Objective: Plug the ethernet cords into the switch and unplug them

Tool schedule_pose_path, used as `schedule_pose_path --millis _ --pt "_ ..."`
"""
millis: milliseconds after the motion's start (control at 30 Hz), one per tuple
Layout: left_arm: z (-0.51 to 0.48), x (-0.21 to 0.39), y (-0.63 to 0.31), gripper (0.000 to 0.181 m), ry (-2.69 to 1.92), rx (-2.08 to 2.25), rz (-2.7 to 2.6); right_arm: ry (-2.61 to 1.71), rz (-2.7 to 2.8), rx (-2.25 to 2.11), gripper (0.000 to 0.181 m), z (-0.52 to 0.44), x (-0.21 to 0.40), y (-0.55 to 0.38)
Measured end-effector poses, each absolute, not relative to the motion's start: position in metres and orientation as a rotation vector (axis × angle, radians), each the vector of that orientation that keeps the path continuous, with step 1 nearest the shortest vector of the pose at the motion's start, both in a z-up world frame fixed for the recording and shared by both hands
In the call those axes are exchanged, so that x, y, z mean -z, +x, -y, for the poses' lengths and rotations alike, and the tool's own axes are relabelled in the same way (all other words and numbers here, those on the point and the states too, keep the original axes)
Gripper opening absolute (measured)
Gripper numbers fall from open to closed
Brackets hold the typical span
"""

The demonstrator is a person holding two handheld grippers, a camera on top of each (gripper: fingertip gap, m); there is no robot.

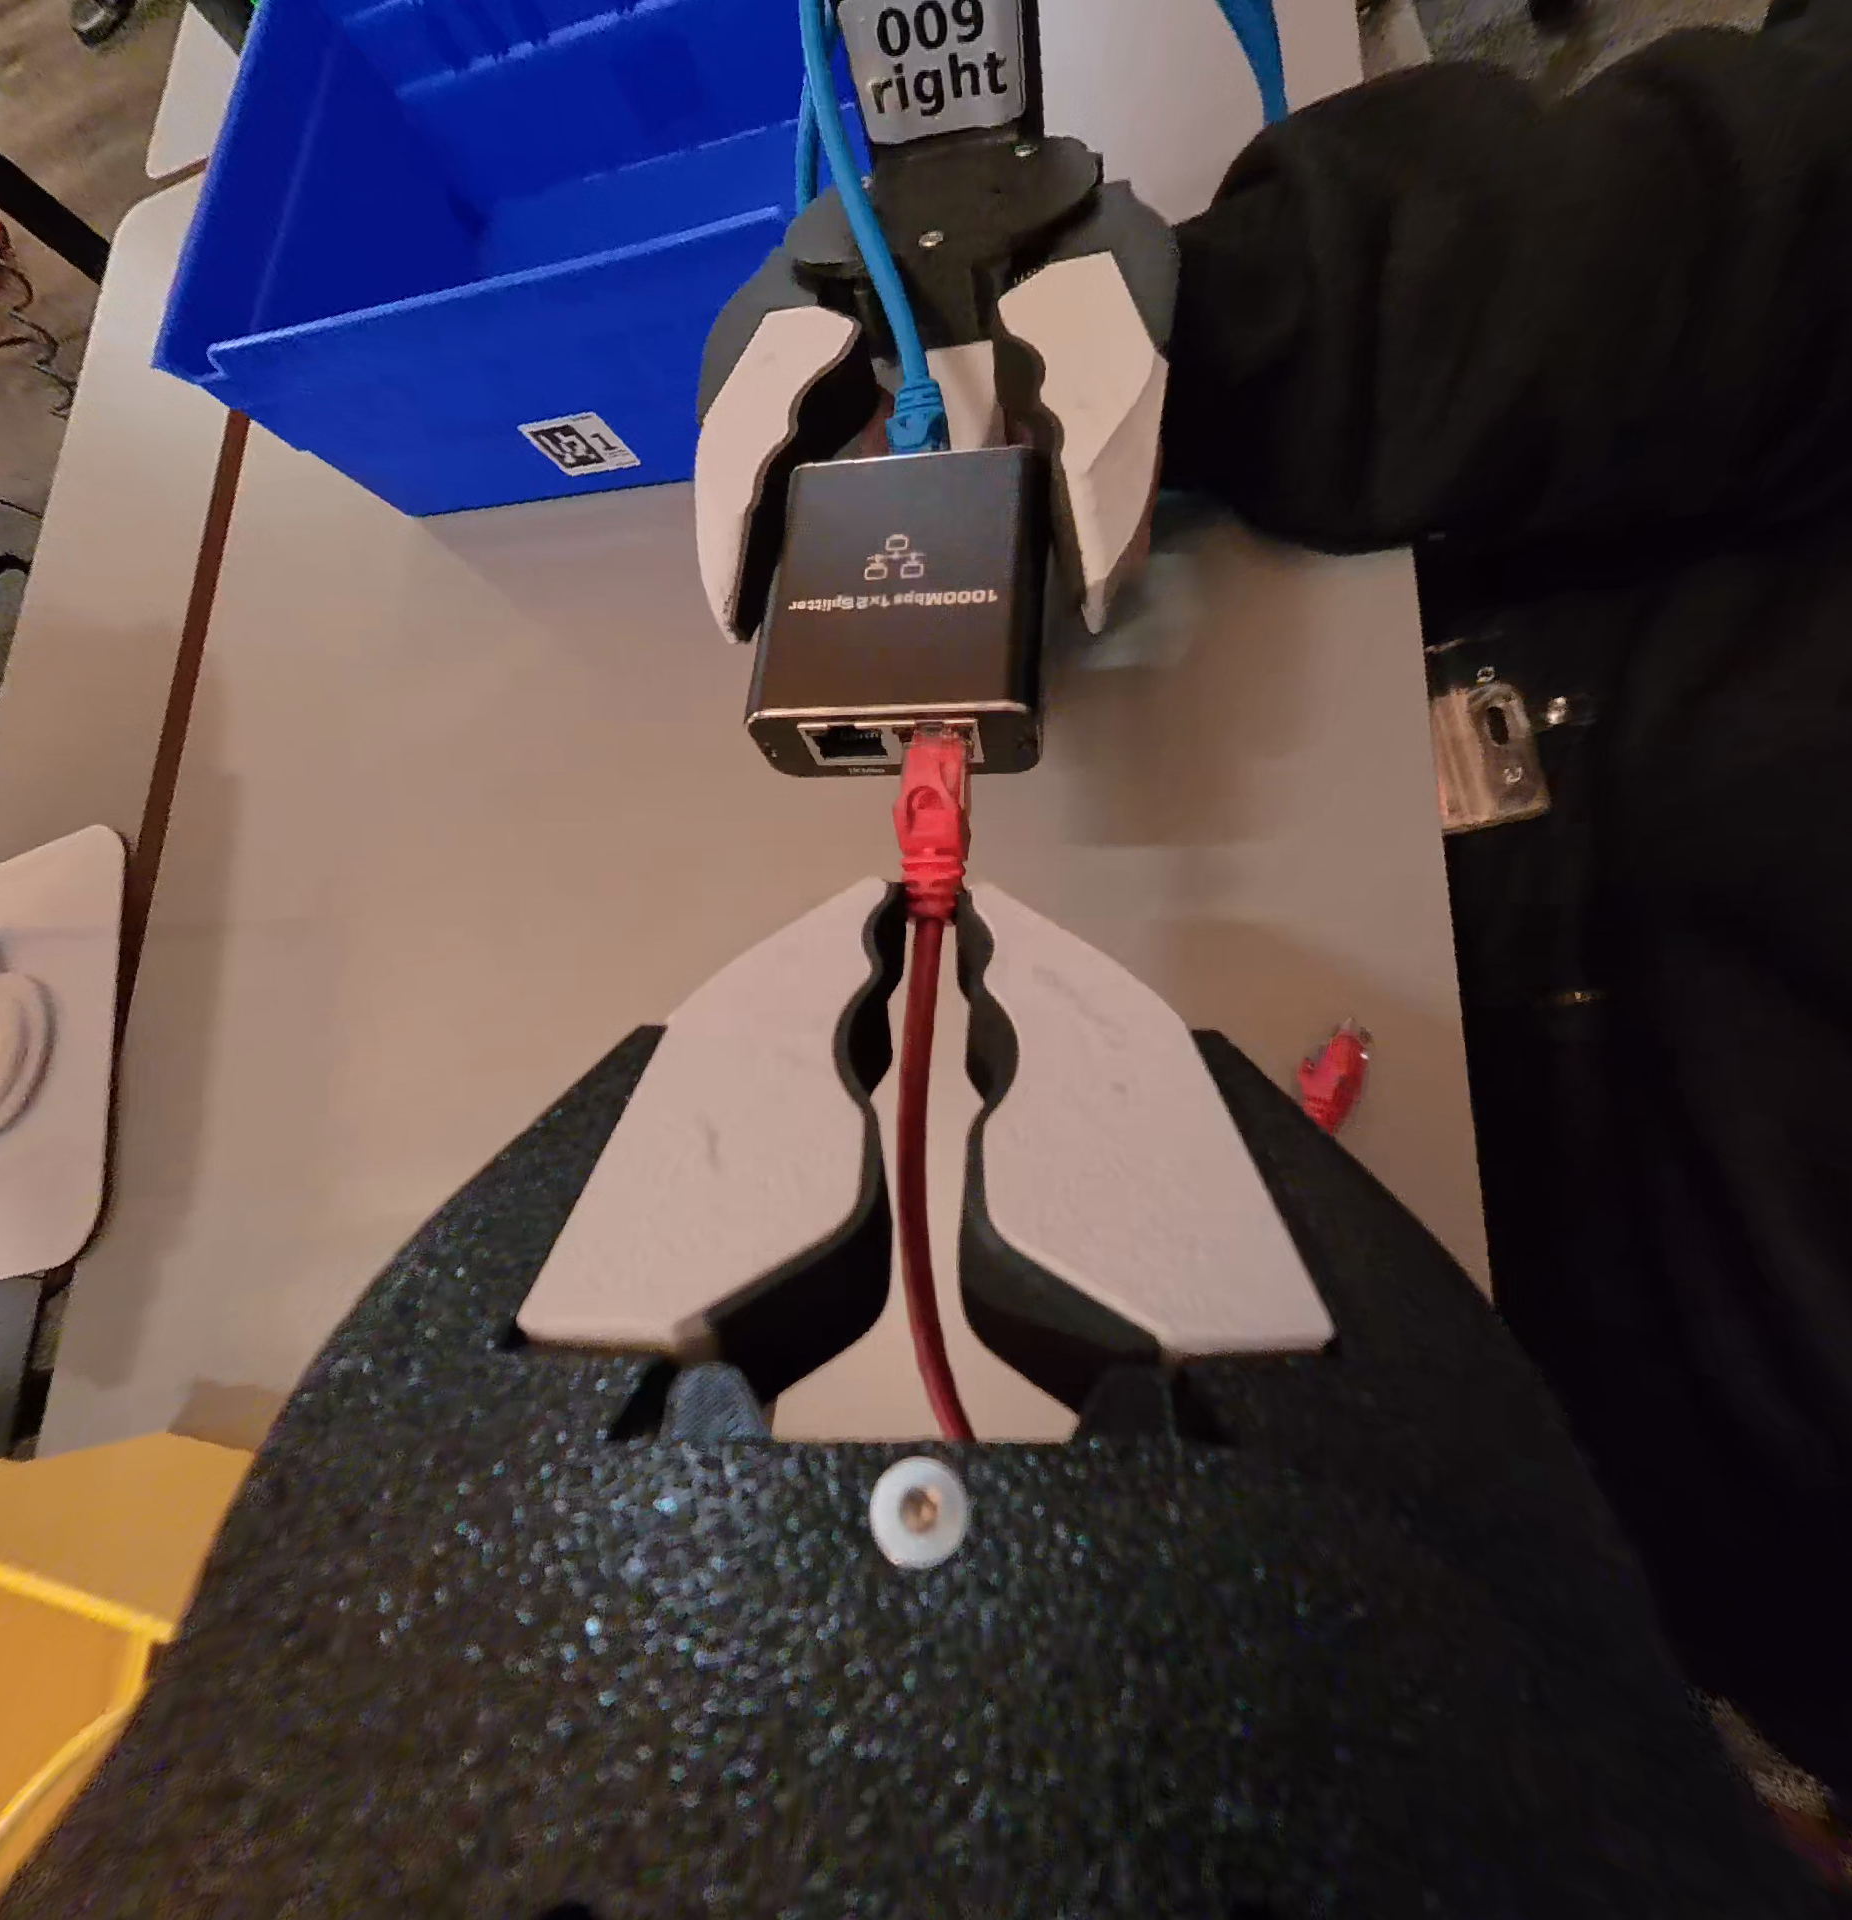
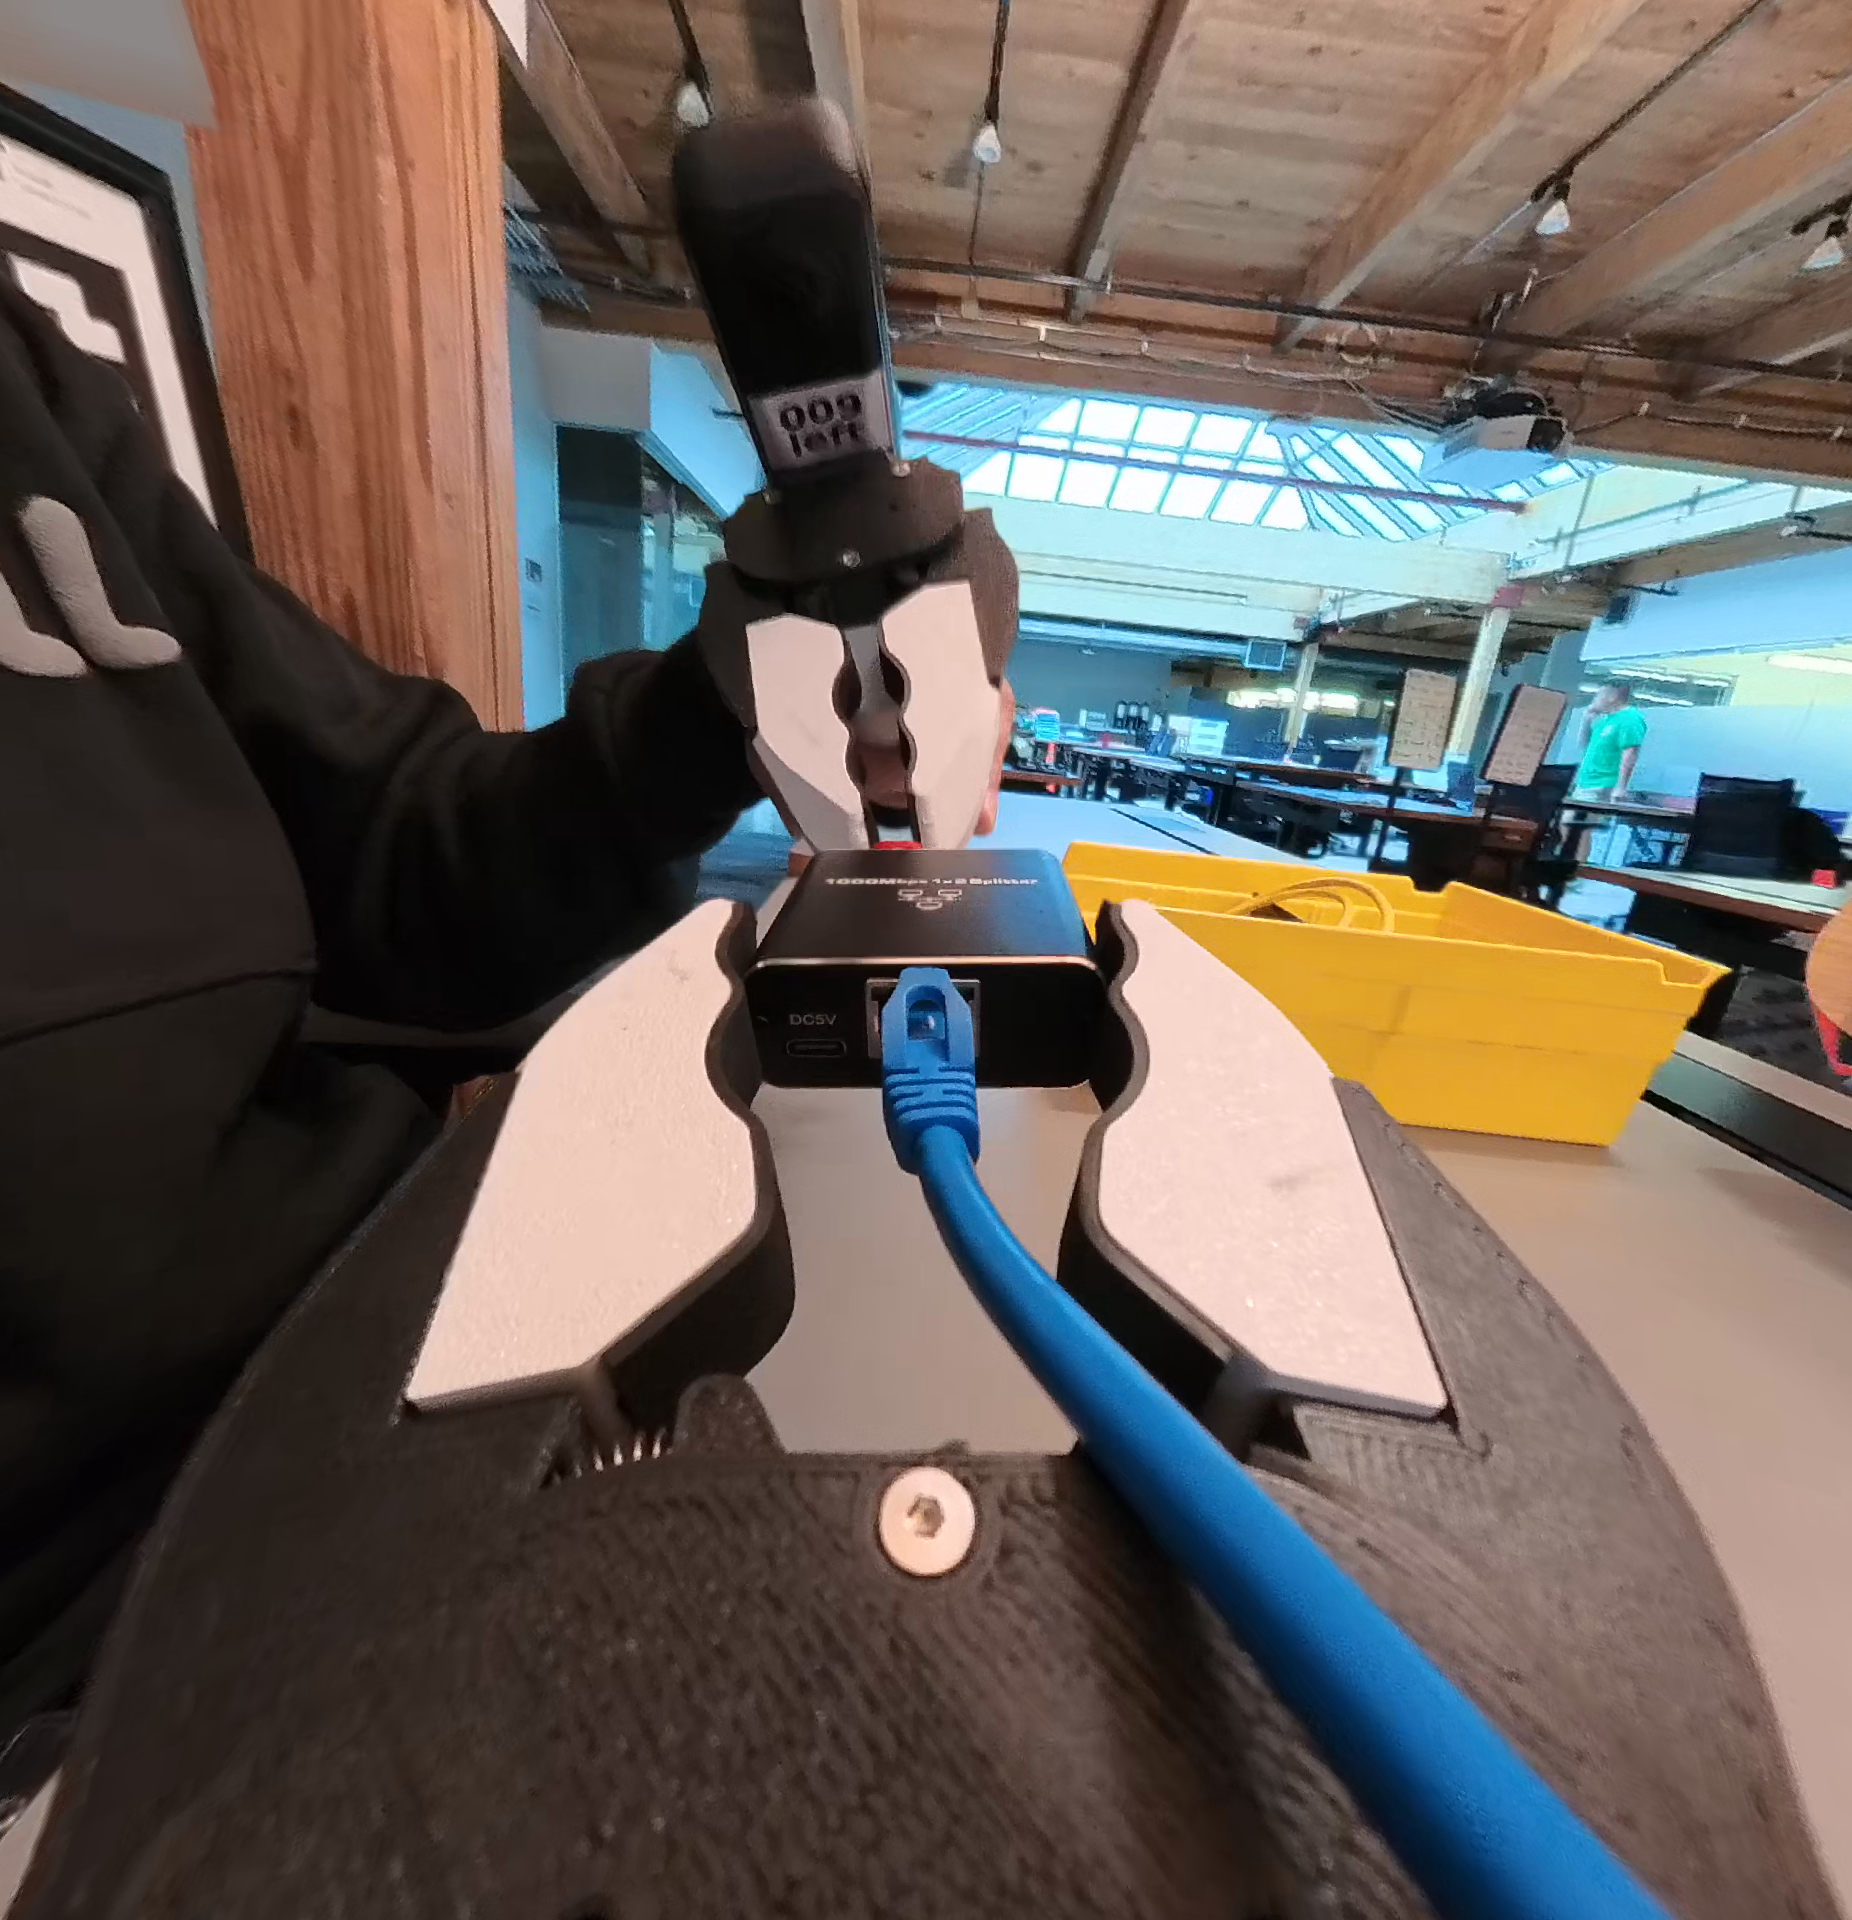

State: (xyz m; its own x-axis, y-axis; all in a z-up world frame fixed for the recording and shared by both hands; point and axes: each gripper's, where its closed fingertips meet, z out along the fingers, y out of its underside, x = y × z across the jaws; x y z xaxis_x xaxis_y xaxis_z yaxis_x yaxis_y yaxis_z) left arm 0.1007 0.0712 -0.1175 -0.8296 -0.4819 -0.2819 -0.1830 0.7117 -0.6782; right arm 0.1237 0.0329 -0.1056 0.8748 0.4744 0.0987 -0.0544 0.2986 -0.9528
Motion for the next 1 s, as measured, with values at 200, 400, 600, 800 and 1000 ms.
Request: schedule_pose_path --millis 200,400,600,800,1000 --pt "-0.065 0.104 0.103 0.009 -0.515 1.19 -2.381 -1.168 0.379 -0.363 0.063 -0.029 0.097 0.126" --pt "-0.059 0.104 0.1 0.024 -0.574 1.427 -2.379 -1.159 0.386 -0.353 0.063 -0.028 0.095 0.127" --pt "-0.055 0.109 0.103 0.012 -0.589 1.404 -2.402 -1.191 0.41 -0.342 0.063 -0.032 0.1 0.123" --pt "-0.058 0.112 0.104 0.014 -0.603 1.387 -2.398 -1.19 0.416 -0.324 0.063 -0.033 0.1 0.122" --pt "-0.061 0.114 0.102 0.011 -0.615 1.371 -2.417 -1.18 0.417 -0.329 0.063 -0.032 0.099 0.122"
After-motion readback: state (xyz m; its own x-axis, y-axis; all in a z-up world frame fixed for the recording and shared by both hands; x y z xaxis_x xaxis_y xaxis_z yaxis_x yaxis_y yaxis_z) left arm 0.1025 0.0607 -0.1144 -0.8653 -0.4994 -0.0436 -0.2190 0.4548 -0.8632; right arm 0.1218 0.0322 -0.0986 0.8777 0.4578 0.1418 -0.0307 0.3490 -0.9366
